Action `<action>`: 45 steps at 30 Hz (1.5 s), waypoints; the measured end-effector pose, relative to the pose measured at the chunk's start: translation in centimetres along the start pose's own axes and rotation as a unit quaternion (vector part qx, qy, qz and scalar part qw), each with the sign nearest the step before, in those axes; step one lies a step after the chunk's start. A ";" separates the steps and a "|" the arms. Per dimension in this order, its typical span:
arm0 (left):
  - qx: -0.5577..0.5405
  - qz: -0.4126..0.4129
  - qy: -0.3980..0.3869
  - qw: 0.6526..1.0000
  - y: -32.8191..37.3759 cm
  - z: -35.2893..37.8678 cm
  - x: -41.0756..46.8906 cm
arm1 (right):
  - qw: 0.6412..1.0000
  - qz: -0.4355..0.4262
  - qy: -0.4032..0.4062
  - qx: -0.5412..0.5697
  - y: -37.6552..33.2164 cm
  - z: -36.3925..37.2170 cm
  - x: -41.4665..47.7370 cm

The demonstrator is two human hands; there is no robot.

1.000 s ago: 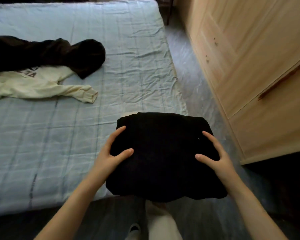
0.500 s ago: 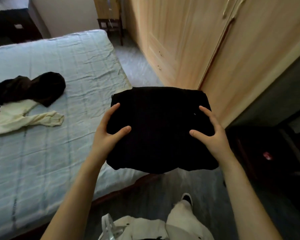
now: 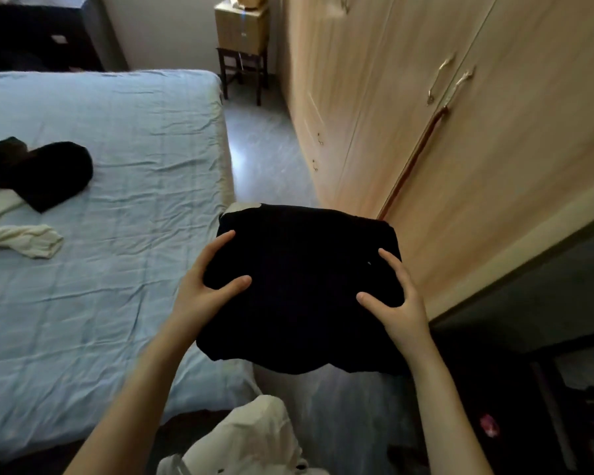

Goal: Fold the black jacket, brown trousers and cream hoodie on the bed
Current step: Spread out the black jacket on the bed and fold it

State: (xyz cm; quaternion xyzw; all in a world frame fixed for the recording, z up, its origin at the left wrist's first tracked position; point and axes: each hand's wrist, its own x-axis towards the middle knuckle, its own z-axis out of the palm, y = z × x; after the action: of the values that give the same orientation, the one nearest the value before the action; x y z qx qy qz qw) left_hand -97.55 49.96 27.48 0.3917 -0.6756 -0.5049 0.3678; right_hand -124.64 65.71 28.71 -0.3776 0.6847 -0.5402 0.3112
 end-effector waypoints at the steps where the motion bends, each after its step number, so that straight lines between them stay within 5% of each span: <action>1: 0.003 -0.007 0.015 1.000 -0.2 0.2 1.1 | 1.000 -0.002 -0.011 0.000 0.2 0.0 1.9; 30: 0.017 -0.072 0.234 0.969 -8.0 1.0 72.5 | 0.976 -0.048 -0.210 -0.020 -3.3 11.9 86.4; 45: 0.024 -0.133 0.423 0.896 -15.5 -12.0 101.0 | 0.923 -0.117 -0.362 -0.061 -9.1 37.0 122.9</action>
State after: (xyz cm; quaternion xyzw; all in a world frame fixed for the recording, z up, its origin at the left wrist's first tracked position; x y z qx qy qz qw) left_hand -127.06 -48.62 25.32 0.6633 -0.4097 -0.3196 0.5385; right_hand -156.22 -59.01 27.17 -0.6432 0.5080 -0.3560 0.4488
